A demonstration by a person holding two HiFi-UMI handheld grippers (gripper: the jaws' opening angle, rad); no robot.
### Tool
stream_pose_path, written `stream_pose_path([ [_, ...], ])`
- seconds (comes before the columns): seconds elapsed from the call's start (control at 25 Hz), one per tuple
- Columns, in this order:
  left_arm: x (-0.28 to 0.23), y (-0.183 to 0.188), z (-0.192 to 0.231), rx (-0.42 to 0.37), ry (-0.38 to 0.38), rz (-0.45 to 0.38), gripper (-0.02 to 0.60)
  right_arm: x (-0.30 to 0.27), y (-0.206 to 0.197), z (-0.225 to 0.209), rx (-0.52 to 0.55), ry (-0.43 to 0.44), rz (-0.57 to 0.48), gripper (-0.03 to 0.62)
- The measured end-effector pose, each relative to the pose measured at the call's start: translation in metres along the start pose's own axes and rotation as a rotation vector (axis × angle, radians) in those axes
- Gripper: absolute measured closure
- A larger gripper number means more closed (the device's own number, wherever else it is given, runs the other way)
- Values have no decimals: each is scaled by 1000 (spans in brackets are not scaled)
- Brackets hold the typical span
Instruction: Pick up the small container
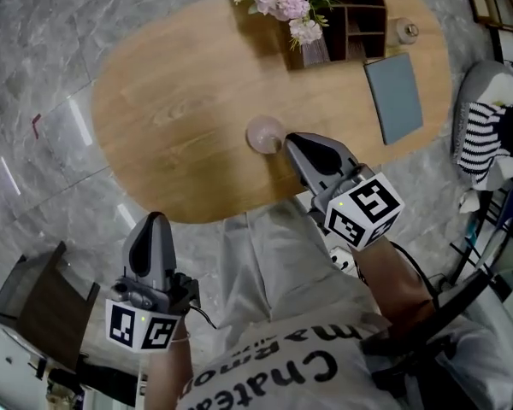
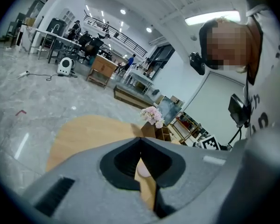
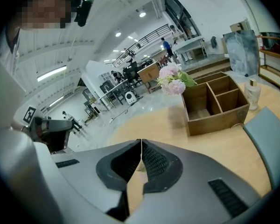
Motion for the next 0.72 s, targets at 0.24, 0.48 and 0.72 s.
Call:
stream_pose_path([
  [0.24, -15, -13, -3, 16, -2, 26, 568, -12, -7, 3, 216, 52, 46, 585],
  [0.48, -14, -17, 0, 11, 8, 43, 568, -28, -18, 10, 292, 65, 60, 378],
  [0.72, -17, -26, 4, 25, 17, 48, 568, -41, -32, 10, 405, 13, 93, 364],
])
Point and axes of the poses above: the fingertips, and each gripper's own axes: x backward along the fingers, z to its left, y out of its top, the point moved 10 cm from there along x, backward along the fingers, and after that the axes turned 8 degrees about z, right-handed, at the moved point
